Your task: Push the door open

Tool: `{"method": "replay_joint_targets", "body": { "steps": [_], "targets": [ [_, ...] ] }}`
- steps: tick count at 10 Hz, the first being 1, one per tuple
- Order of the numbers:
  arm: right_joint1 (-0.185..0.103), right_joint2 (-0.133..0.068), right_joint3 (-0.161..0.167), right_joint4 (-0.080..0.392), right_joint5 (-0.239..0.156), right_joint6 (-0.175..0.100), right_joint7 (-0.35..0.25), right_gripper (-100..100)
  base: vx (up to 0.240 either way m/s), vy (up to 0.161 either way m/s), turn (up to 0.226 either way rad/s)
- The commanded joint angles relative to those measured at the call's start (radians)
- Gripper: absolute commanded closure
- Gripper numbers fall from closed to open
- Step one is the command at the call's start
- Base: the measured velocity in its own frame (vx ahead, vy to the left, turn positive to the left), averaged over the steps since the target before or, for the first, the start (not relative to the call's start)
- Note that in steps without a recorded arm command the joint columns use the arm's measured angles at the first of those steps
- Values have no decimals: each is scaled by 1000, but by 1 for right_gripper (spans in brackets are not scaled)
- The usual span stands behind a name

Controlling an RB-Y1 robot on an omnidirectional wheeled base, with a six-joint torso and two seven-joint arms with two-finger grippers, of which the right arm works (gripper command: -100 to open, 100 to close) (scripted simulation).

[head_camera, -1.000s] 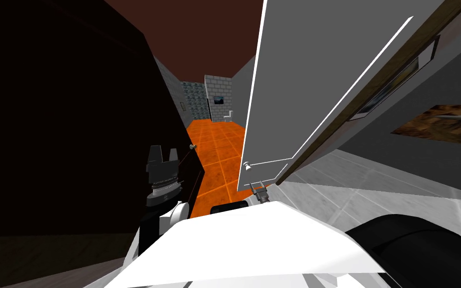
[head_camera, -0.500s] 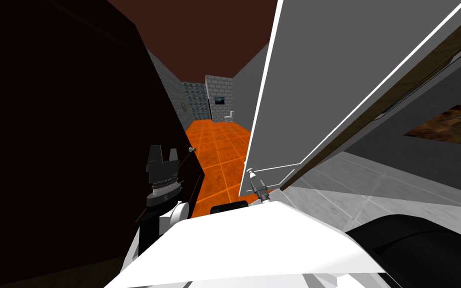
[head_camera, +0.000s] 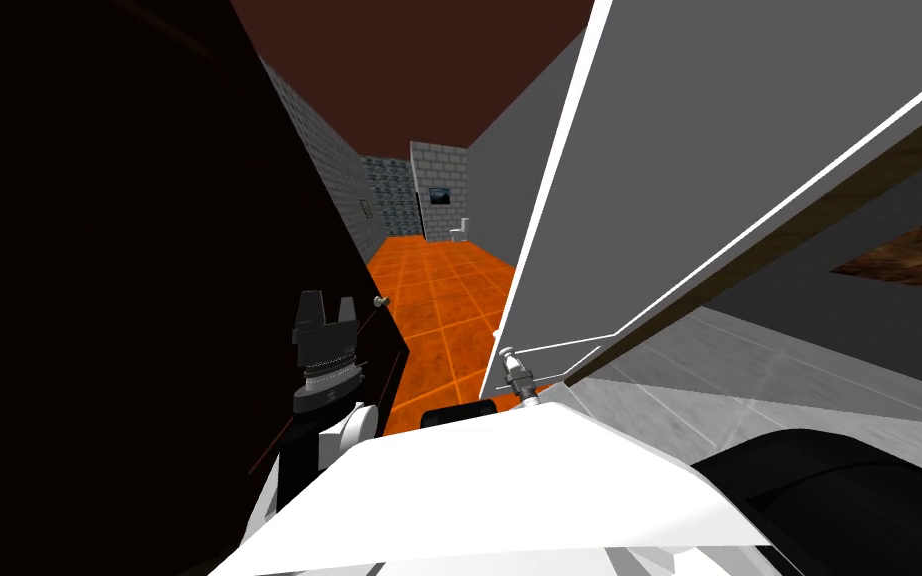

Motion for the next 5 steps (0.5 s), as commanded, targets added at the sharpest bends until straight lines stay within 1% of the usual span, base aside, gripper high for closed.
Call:
{"method": "replay_joint_targets", "body": {
  "steps": [1, 4, 5],
  "targets": [
    [2, 0, 0, 0, 0, -1, 0, 100, -29, -2, 3],
    [2, 0, 0, 0, 0, -1, 0, 100, -10, -1, -2],
    [-2, -4, 5, 8, -8, 4, -37, 100, 19, 0, -34]
  ]
}}
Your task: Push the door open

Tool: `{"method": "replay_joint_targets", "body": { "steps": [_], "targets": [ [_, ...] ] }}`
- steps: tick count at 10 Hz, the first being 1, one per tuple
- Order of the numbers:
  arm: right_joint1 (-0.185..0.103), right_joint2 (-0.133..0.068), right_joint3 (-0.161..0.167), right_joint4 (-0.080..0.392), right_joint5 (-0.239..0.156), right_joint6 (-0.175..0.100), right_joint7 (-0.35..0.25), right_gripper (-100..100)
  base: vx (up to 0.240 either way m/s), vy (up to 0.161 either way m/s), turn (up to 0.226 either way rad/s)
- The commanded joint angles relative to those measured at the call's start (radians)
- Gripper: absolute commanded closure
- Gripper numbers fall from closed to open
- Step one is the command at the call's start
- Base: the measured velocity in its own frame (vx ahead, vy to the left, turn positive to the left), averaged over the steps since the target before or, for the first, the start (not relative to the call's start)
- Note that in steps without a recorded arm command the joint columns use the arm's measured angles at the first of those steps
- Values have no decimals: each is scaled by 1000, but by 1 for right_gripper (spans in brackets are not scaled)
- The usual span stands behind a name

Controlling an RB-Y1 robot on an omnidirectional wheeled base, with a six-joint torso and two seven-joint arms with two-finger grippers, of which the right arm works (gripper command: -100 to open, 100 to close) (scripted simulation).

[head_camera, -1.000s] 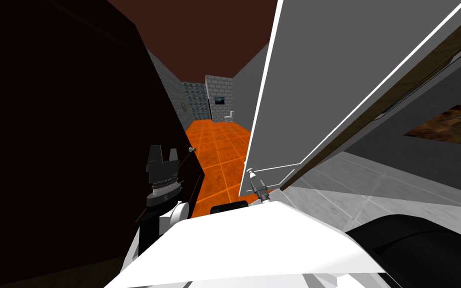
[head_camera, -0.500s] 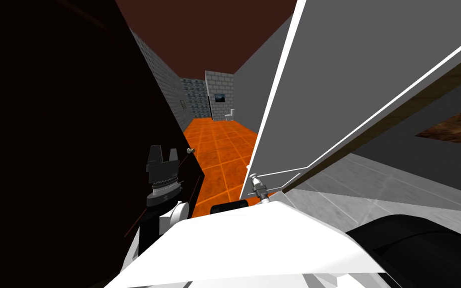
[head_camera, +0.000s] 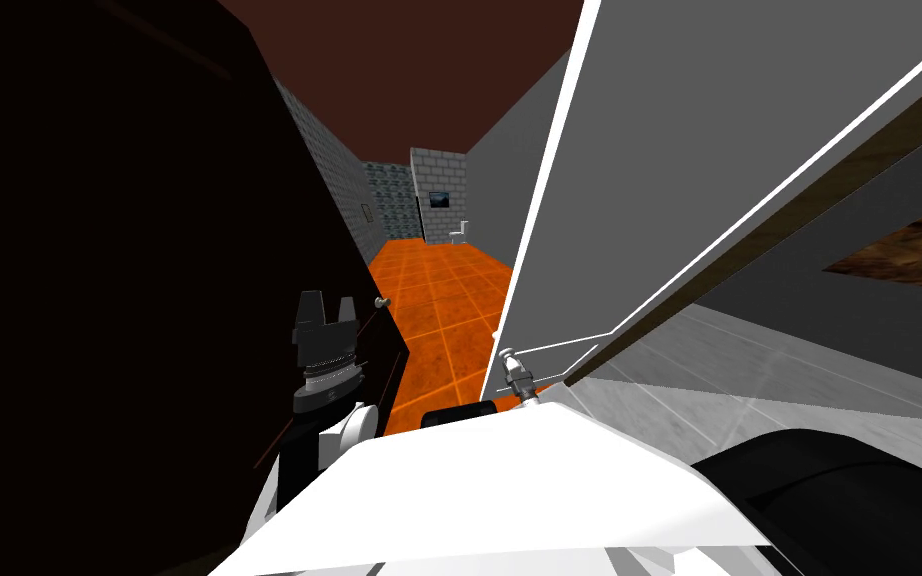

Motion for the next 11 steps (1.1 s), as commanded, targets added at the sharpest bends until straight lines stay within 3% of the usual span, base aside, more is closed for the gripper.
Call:
{"method": "replay_joint_targets", "body": {
  "steps": [1, 11],
  "targets": [
    [-5, -3, 2, 2, -8, 0, -33, 100, 26, 5, -33],
    [-40, -22, 31, 26, -70, 5, -262, 100, 33, 7, -31]
  ]
}}
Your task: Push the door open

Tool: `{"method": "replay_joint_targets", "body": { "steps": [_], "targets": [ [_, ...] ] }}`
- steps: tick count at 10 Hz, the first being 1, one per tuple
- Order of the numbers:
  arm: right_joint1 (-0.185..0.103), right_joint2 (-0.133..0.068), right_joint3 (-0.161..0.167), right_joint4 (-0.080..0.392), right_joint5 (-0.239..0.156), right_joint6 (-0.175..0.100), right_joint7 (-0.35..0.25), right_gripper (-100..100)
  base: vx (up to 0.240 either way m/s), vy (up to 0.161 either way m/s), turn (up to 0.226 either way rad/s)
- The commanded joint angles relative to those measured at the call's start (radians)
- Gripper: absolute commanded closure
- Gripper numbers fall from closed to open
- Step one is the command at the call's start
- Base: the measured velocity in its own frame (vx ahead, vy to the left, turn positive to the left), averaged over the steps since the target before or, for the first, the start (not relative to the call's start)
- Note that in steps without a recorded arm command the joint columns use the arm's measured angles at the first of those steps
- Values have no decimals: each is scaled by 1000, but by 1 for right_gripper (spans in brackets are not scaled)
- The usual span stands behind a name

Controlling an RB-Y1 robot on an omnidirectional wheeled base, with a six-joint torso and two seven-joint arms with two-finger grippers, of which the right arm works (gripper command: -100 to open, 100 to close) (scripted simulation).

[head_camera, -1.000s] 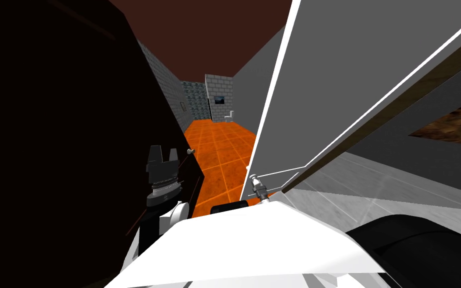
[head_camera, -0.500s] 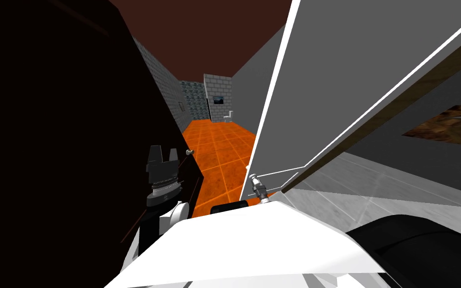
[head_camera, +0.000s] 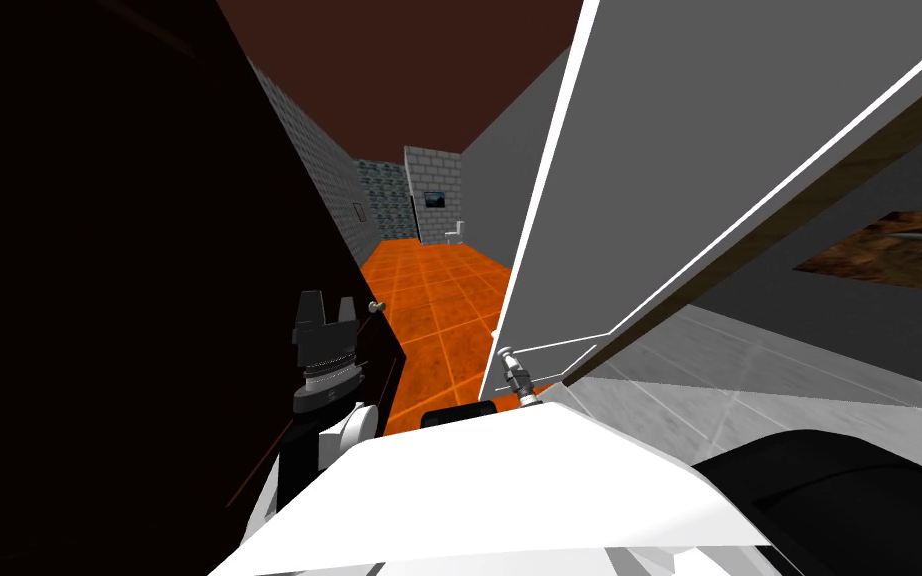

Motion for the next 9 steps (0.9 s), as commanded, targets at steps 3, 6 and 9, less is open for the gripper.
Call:
{"method": "replay_joint_targets", "body": {
  "steps": [3, 6, 9],
  "targets": [
    [-15, -9, 7, 1, -26, 5, -90, 100, 37, 4, -37],
    [-26, -13, 17, 9, -47, 6, -164, 100, 40, 9, -40],
    [-39, -18, 27, 18, -69, 8, -238, 100, 37, 6, -41]
  ]
}}
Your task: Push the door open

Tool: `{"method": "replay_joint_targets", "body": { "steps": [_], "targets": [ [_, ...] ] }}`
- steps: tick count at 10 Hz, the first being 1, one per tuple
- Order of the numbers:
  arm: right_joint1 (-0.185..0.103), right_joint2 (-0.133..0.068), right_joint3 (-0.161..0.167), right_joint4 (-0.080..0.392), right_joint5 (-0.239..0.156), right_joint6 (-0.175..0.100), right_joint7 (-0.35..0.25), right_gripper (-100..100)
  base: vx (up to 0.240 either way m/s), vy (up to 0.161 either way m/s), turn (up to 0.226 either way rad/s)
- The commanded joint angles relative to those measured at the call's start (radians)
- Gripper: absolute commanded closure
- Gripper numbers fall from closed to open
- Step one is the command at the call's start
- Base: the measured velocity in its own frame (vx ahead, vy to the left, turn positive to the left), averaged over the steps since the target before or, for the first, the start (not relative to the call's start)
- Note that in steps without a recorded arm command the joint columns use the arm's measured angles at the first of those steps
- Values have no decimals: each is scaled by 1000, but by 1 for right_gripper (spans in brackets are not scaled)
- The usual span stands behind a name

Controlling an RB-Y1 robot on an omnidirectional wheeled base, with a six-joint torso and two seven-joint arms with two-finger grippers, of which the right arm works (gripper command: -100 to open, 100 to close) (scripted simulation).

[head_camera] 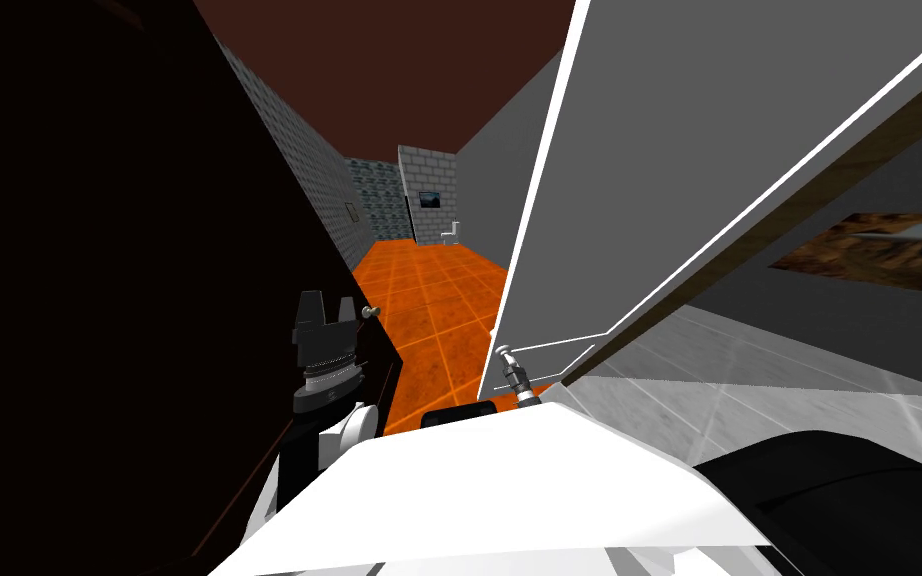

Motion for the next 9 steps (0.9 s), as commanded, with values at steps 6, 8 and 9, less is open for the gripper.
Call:
{"method": "replay_joint_targets", "body": {
  "steps": [6, 8, 9],
  "targets": [
    [-31, -15, 15, 17, -56, 3, -169, 100, 40, 8, -41],
    [-38, -16, 21, 23, -69, 4, -215, 100, 36, 5, -38],
    [-46, -18, 28, 28, -82, 5, -240, 100, 54, 8, -72]
  ]
}}
